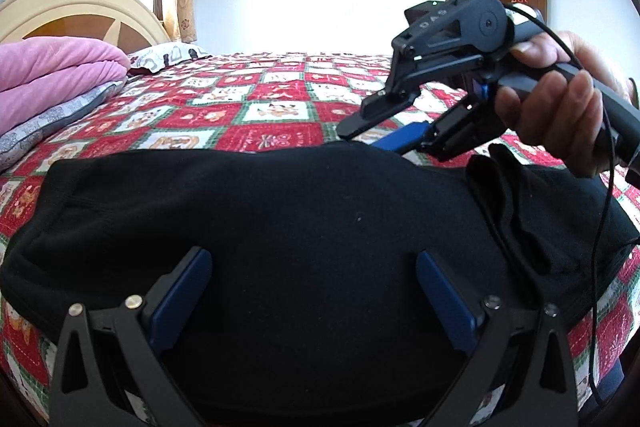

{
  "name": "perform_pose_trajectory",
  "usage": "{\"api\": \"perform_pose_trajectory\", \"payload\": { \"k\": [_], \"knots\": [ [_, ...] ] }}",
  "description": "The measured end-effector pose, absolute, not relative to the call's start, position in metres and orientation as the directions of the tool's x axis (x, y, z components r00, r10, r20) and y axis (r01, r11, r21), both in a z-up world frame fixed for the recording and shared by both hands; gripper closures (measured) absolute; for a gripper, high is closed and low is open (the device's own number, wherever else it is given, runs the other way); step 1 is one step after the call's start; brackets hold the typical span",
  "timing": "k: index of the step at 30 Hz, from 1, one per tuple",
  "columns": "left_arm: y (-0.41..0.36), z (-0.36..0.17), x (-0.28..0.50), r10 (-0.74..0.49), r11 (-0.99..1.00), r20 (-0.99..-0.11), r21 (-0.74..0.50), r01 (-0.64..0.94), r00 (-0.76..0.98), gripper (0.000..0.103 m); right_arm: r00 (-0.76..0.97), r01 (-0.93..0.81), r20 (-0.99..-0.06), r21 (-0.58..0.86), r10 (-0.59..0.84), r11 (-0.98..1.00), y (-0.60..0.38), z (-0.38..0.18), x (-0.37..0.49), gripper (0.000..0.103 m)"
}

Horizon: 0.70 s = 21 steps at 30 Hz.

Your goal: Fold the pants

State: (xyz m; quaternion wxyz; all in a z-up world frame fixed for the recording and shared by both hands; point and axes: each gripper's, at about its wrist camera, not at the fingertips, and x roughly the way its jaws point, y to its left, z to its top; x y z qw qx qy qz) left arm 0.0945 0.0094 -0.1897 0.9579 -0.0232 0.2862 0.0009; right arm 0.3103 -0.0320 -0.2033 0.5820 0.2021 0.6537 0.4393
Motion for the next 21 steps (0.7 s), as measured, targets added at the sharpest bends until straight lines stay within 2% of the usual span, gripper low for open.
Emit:
{"api": "perform_pose_trajectory", "payload": {
  "k": [6,8,11,14,16,18,20,21],
  "knots": [
    [0.009,-0.189,0.094,-0.011,0.999,-0.547,-0.043,-0.015,0.837,0.000,-0.263,-0.222,-0.537,0.842,0.802,0.492,-0.013,-0.209,0.308,0.078],
    [0.009,-0.189,0.094,-0.012,0.999,-0.547,-0.045,-0.015,0.837,0.000,-0.264,-0.229,-0.539,0.841,0.800,0.491,-0.005,-0.211,0.305,0.091],
    [0.009,-0.190,0.094,-0.012,0.999,-0.546,-0.044,-0.015,0.837,0.000,-0.194,-0.282,-0.588,0.800,0.785,0.530,-0.003,-0.204,0.300,0.095],
    [0.008,-0.190,0.093,-0.010,0.999,-0.544,-0.042,-0.016,0.839,0.000,-0.087,-0.347,-0.606,0.762,0.790,0.546,-0.012,-0.183,0.299,0.097],
    [0.008,-0.191,0.093,-0.008,0.999,-0.542,-0.041,-0.017,0.840,0.000,-0.028,-0.385,-0.618,0.732,0.785,0.562,-0.014,-0.170,0.297,0.103],
    [0.008,-0.191,0.093,-0.006,0.999,-0.539,-0.039,-0.018,0.842,0.000,0.075,-0.439,-0.621,0.682,0.780,0.585,-0.020,-0.151,0.297,0.103],
    [0.008,-0.191,0.092,-0.006,0.999,-0.536,-0.040,-0.018,0.844,0.000,0.079,-0.439,-0.592,0.702,0.802,0.561,-0.023,-0.145,0.301,0.103],
    [0.008,-0.191,0.092,-0.006,0.999,-0.535,-0.040,-0.018,0.845,0.000,0.077,-0.449,-0.613,0.683,0.787,0.576,-0.022,-0.146,0.302,0.103]
  ]
}}
